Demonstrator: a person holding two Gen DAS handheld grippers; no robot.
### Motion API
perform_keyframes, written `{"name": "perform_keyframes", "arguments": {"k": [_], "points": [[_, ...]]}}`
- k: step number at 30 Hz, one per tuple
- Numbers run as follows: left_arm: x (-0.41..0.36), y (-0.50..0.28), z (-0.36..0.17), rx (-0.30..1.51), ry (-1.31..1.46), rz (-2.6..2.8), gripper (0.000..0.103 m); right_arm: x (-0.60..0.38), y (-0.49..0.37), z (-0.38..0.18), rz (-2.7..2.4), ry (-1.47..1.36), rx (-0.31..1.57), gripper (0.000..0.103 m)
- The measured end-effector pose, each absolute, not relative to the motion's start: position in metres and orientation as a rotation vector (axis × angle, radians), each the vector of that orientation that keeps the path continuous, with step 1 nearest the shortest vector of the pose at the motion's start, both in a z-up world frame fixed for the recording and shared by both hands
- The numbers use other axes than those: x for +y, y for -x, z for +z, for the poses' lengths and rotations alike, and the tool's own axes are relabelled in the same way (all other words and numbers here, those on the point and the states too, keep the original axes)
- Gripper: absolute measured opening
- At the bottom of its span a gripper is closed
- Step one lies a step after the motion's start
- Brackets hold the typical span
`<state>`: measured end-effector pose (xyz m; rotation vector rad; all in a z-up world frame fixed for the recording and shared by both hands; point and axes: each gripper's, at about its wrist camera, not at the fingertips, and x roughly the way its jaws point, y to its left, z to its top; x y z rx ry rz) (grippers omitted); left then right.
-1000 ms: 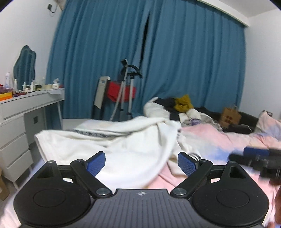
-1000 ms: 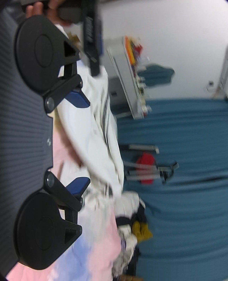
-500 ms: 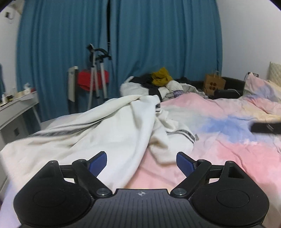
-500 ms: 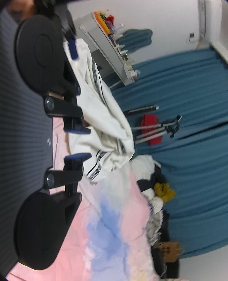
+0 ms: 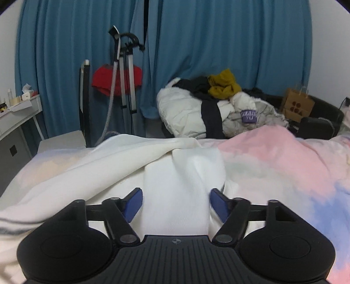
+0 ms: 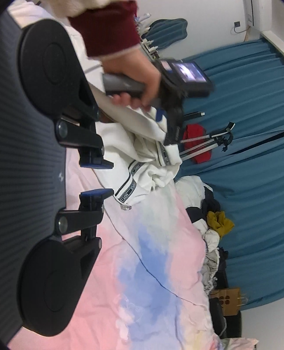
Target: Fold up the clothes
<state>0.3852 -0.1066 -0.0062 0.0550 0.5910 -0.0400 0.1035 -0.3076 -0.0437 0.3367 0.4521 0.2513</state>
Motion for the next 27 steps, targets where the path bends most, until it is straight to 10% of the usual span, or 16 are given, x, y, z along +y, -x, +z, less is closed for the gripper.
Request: {"name": "perform_keyframes", "arguments": {"k": [2, 3, 17, 27], "points": [[-0.116, -0.399, -0.009, 0.606, -0.077, -0.05, 0.009, -0.307, -0.112, -0.05, 0.247, -0.339, 0.465, 0.022], [-0.12, -0.401, -0.009, 0.606, -0.089, -0.053, 0.005, -0.306, -0.116, -0.053, 0.245, -0.34, 0.474, 0.022], [-0.112, -0.192, 0.07, 0.422, -0.212, -0.348, 0.002, -0.305, -0.098, -0.034, 0.259, -0.354, 0.428, 0.022], [0.001, -0.045, 0.003, 0.588, 0.025, -0.201, 0.002, -0.328, -0.088, -0.034, 0.363, -0.643, 0.523, 0.022]]}}
